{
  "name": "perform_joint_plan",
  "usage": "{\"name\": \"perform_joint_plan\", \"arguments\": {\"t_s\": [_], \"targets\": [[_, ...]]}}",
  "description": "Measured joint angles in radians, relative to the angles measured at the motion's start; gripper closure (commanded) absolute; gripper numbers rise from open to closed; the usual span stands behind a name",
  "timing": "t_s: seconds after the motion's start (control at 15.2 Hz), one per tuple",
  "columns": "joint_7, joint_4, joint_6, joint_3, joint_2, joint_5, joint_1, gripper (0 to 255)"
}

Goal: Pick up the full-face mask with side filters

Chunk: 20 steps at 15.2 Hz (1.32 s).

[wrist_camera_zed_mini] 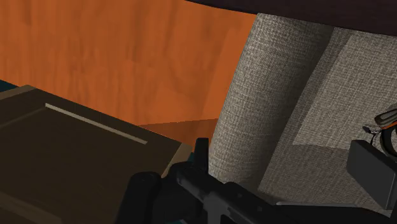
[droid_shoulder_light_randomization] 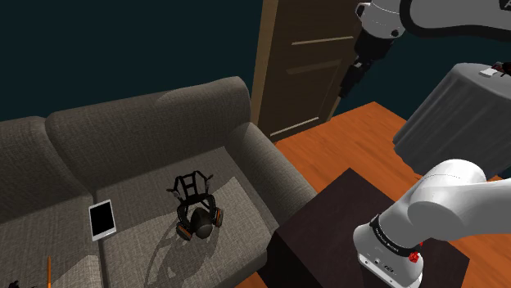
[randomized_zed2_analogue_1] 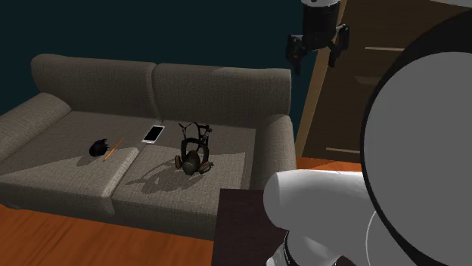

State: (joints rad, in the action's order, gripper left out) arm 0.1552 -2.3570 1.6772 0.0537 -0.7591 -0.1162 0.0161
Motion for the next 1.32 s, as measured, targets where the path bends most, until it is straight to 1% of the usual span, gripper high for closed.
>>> {"name": "perform_joint_plan", "arguments": {"t_s": [0.07, 0.2, 0.46, 0.53, 0.73, 1.12, 1.32], "targets": [[0.000, 0.000, 0.000, 0.000, 0.000, 0.000, 0.000, 0], [-0.006, -0.009, 0.031, 0.011, 0.026, 0.009, -0.010, 0], [-0.011, -0.038, 0.137, 0.035, 0.114, 0.030, -0.038, 0], [-0.010, -0.030, 0.152, 0.040, 0.139, 0.034, -0.044, 0], [-0.017, -0.033, 0.231, 0.065, 0.224, 0.050, -0.066, 0], [-0.024, -0.005, 0.361, 0.110, 0.397, 0.067, -0.104, 0], [-0.037, 0.032, 0.422, 0.139, 0.502, 0.068, -0.123, 0]]}}
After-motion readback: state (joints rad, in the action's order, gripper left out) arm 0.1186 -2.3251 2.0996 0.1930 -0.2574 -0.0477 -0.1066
